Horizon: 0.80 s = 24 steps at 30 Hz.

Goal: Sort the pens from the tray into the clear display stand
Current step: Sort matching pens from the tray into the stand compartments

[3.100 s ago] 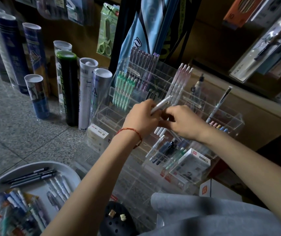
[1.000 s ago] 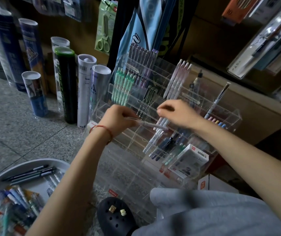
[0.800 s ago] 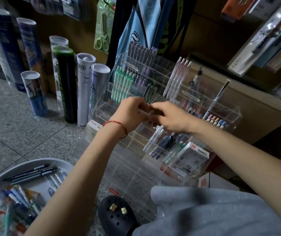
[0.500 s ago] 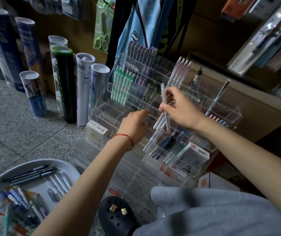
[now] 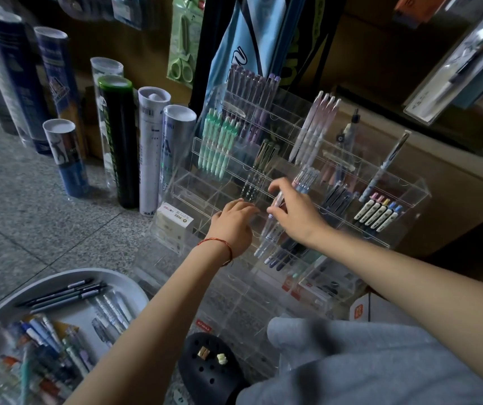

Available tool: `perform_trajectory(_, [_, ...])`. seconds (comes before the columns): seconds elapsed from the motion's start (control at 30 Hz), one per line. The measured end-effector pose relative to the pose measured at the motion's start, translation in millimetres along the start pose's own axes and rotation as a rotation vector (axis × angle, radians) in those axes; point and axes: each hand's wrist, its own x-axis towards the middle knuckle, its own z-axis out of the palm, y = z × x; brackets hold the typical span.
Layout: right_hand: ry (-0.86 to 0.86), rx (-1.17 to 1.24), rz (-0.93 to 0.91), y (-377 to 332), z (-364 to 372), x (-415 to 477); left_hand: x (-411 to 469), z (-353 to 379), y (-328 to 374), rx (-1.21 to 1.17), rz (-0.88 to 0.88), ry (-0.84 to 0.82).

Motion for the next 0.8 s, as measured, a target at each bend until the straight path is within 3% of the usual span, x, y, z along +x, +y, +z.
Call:
perform_trajectory(0.17, [-0.259,-0.107,0.121,7,8,2,0,2,-3,-0.020,0.013,-0.009])
perform_trajectory(0.37, [-0.376,-0.263,0.114,4,11,10,-1,2,-6,-0.003,0.051,-0.041])
perform_trajectory(0.47, [-0.459,-0.248,0.131,-3,1,20,-13,1,-11,-0.114,0.049,0.145])
perform_trajectory(0.57, [-0.385,-0.169,0.094,-8,-7,31,-40,-1,-43,-0.259,-0.145,0.335])
perform_trajectory(0.67, [-0.446,-0.251,0.098,1,0,33,-71,3,-87,-0.249,-0.362,0.292])
perform_trajectory(0.8, [-0.481,-0.391,0.113,3,14,30,-101,5,-121,-0.279,-0.506,0.313])
